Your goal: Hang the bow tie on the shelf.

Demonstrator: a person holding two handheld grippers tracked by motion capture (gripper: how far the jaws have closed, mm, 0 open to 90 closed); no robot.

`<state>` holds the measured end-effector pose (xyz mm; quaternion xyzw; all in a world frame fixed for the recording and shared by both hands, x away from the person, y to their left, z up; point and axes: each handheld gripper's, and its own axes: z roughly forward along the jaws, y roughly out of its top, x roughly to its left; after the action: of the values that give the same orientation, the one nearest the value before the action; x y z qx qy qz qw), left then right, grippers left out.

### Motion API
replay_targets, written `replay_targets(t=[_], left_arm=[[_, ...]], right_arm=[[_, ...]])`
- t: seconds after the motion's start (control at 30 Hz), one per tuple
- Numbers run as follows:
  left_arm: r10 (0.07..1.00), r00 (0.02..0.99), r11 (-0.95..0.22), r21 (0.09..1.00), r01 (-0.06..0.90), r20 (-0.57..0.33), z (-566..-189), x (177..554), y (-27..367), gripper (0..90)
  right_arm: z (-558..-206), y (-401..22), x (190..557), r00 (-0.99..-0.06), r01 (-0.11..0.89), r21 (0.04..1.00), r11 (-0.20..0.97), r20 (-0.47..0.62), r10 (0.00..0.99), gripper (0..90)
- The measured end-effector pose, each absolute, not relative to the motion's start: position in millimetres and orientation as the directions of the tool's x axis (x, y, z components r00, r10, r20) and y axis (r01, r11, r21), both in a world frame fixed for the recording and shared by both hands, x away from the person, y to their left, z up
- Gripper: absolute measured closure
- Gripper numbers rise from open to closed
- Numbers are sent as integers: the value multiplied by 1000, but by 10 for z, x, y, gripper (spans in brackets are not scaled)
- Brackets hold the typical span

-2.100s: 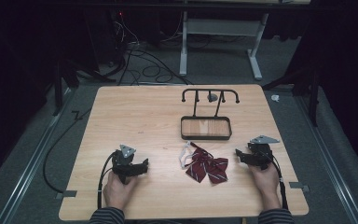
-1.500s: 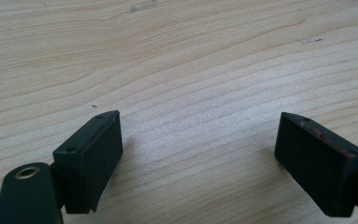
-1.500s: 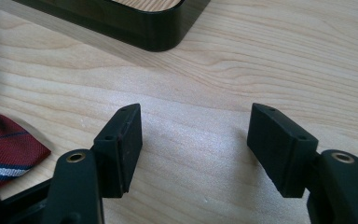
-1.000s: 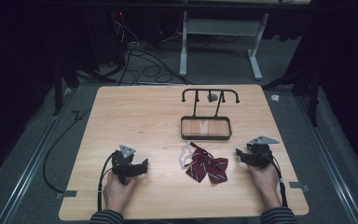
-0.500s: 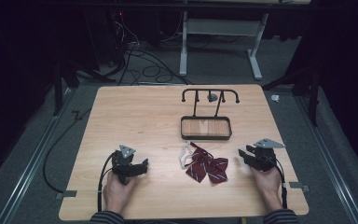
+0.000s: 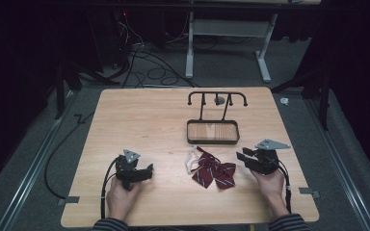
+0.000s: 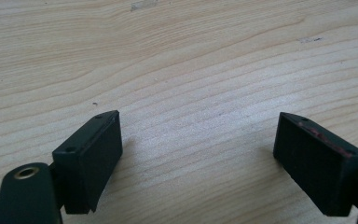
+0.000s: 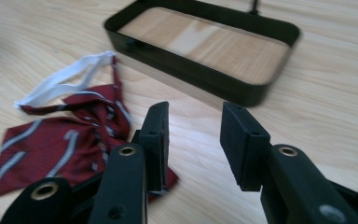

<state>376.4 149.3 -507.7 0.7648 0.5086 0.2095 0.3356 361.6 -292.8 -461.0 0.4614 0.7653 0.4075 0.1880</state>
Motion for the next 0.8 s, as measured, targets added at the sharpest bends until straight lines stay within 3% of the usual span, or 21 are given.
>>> replay_targets(t=[0.8], left_arm=[[918,396,-259,726,636,-19,-5077,3765,1494,158]], right_arm=[[-4616,-2269,3955,-626,555,756,346,106,773,671]])
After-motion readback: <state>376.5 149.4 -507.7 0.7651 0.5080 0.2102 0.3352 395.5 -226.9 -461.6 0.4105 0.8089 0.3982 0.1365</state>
